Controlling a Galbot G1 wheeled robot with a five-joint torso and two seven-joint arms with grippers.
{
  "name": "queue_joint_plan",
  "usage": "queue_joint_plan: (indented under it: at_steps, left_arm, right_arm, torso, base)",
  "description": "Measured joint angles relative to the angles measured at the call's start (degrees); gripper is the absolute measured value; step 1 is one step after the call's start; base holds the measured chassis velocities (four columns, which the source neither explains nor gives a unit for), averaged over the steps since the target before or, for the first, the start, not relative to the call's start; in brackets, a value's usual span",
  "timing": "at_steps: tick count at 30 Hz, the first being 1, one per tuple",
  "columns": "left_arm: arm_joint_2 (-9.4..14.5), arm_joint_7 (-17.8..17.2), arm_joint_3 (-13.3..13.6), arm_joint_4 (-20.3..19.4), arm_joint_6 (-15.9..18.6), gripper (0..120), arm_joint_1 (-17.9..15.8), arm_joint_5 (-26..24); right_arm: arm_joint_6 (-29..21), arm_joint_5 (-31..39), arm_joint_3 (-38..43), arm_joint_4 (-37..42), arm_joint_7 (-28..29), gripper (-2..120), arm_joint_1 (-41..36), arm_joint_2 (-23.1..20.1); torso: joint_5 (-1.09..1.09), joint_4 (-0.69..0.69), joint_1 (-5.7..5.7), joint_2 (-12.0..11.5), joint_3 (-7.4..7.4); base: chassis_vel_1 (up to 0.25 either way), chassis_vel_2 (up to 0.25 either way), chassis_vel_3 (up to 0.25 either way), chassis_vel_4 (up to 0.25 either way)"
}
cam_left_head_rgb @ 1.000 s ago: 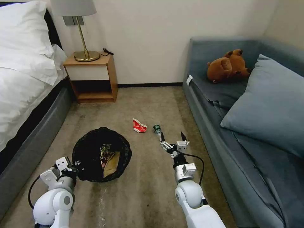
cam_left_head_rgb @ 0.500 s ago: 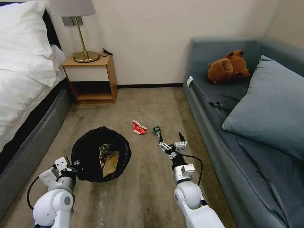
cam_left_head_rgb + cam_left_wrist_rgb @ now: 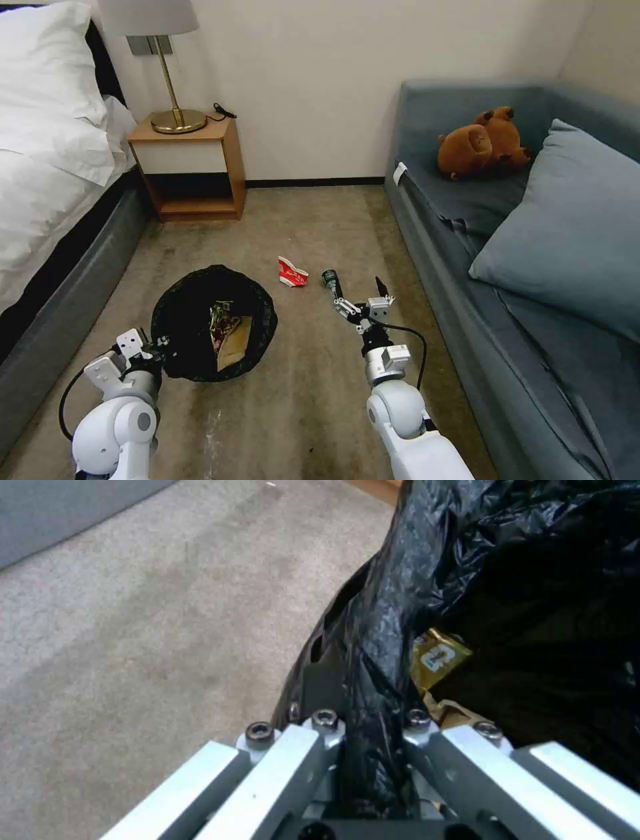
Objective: Pick up the trash bin, then pick up the garbage on the floor and place it into the trash bin.
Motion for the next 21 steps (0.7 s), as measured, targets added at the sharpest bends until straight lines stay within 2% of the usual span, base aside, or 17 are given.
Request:
queue_joint_plan:
  at_steps: [21]
  left_arm:
    - [0.1, -0.4, -0.2, 0.0, -0.4, 1, -0.3, 0.3]
  right_arm:
    - [-0.4, -0.6, -0.4, 0.4, -0.1, 99, 0.9, 0.3]
  torso:
    - [0.0, 0.0, 0.0, 0.0, 0.0]
  base:
    - [-0.003, 0.002, 0.001, -0.003]
